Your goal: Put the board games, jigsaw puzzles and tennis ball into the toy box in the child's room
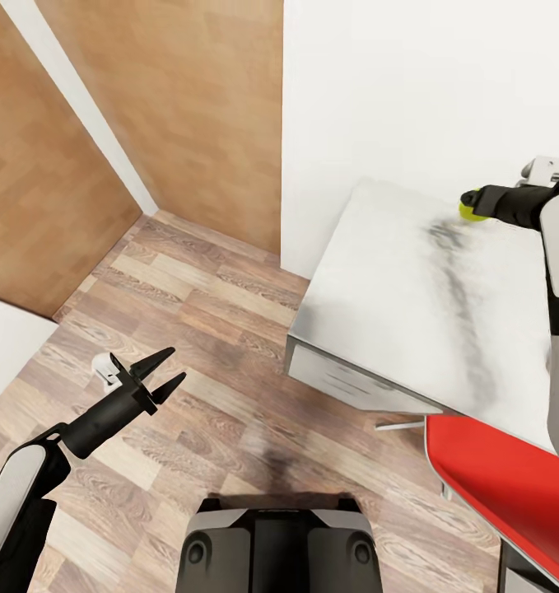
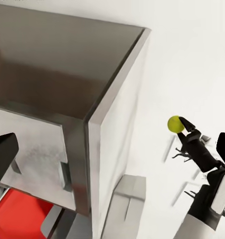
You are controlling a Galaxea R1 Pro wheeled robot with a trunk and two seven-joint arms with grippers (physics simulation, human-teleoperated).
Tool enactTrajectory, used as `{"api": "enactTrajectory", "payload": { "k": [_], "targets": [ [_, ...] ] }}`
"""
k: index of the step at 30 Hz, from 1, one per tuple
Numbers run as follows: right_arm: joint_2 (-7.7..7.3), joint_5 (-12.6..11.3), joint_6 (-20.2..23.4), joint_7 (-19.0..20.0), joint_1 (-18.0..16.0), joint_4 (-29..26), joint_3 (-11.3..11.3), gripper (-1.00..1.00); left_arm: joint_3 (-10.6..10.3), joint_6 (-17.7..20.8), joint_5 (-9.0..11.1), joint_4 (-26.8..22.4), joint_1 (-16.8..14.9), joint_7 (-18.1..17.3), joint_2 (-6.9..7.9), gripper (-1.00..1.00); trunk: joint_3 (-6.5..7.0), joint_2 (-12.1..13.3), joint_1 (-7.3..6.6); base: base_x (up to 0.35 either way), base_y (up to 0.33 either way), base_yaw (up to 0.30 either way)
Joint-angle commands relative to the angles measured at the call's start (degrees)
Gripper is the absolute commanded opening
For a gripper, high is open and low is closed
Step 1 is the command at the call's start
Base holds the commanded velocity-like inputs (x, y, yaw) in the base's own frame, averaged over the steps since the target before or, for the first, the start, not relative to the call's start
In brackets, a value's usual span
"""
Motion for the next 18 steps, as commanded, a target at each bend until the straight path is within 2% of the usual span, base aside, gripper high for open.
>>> {"api": "enactTrajectory", "payload": {
  "k": [1,9,18],
  "targets": [
    [-0.08,-0.67,0.76,-0.56,0.02,-0.99,-0.09,-1.0,0.07,0.24,-0.27,0.0,-0.03,-0.28,0.0,1.0,0.03,-0.08,0.04,-0.001,0.0,0.0],
    [-0.04,-0.67,3.49,-0.55,0.37,-4.67,-1.26,-1.0,0.08,0.24,-0.28,0.0,-0.03,-0.27,0.0,1.0,0.76,-0.08,0.04,0.0,0.0,0.0],
    [0.36,-0.64,3.44,-0.65,0.91,-5.15,-1.6,-1.0,0.06,0.24,-0.26,0.02,-0.02,-0.21,0.01,1.0,1.5,-0.08,0.04,0.0,0.0,0.0]
  ]
}}
